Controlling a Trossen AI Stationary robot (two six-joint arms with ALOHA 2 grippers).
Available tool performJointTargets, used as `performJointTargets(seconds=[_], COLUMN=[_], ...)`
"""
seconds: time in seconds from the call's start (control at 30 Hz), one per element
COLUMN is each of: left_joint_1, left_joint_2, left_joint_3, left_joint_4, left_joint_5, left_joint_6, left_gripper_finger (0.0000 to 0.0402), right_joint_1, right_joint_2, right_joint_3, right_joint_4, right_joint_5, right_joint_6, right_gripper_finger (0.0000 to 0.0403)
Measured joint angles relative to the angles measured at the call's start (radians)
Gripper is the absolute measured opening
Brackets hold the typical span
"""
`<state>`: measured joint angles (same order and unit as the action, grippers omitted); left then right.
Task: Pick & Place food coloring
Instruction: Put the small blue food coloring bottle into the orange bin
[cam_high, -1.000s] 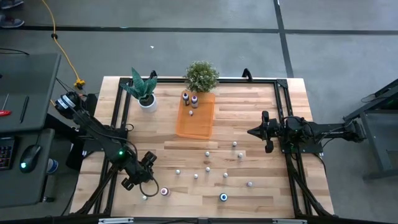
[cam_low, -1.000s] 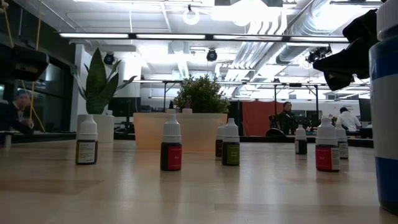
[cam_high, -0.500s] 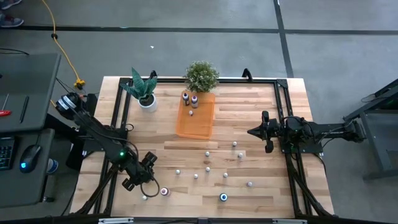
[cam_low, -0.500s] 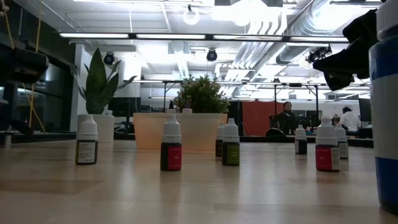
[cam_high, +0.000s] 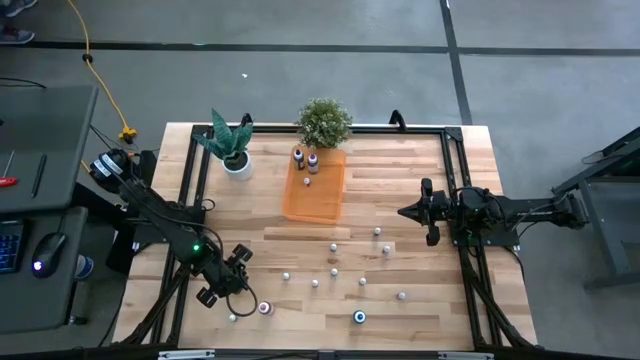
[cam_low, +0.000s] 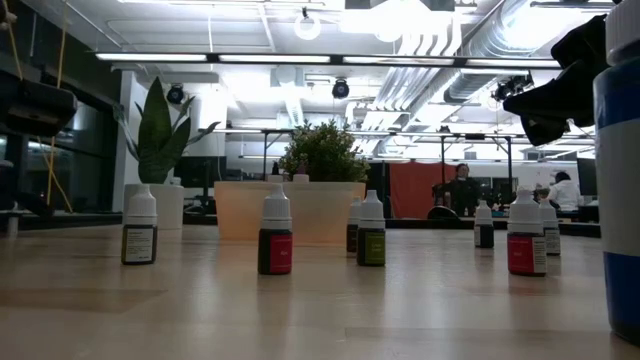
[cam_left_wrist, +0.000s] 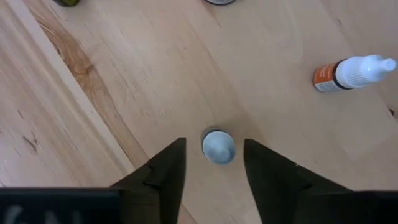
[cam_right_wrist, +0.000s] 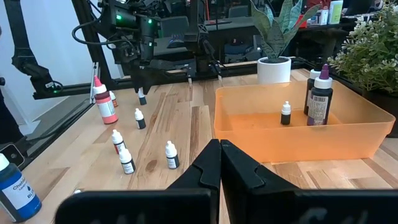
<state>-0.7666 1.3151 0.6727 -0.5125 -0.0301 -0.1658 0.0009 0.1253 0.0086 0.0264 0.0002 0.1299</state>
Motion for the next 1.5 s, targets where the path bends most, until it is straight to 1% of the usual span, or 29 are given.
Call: performJointTargets(seconds=[0.13, 0.27, 0.67, 0.97, 1.07, 1.23, 1.5], left_joint_1=[0.0, 0.0, 0.0, 0.0, 0.0, 0.0, 0.0], left_joint_2=[0.0, 0.0, 0.041, 0.043, 0.043, 0.042, 0.042], left_joint_3=[0.0, 0.0, -0.002, -0.002, -0.001, 0.001, 0.001], left_joint_4=[0.008, 0.022, 0.047, 0.045, 0.043, 0.043, 0.044], left_joint_5=[0.023, 0.023, 0.028, 0.029, 0.029, 0.029, 0.017], left_joint_6=[-0.001, -0.023, -0.028, -0.028, -0.027, -0.026, -0.023], left_gripper_finger=[0.0119, 0.0105, 0.0101, 0.01, 0.0084, 0.0037, 0.0036], right_joint_1=[0.0, 0.0, 0.0, 0.0, 0.0, 0.0, 0.0], right_joint_2=[0.0, 0.0, 0.0, -0.001, -0.001, -0.001, -0.001], right_joint_3=[0.0, 0.0, 0.0, 0.0, 0.0, 0.0, 0.0], right_joint_4=[0.0, 0.0, 0.0, 0.0, 0.0, 0.0, 0.0], right_joint_5=[0.0, 0.0, 0.0, 0.0, 0.0, 0.0, 0.0], right_joint_6=[0.0, 0.0, 0.0, 0.0, 0.0, 0.0, 0.0], right_gripper_finger=[0.0, 0.0, 0.0, 0.0, 0.0, 0.0, 0.0])
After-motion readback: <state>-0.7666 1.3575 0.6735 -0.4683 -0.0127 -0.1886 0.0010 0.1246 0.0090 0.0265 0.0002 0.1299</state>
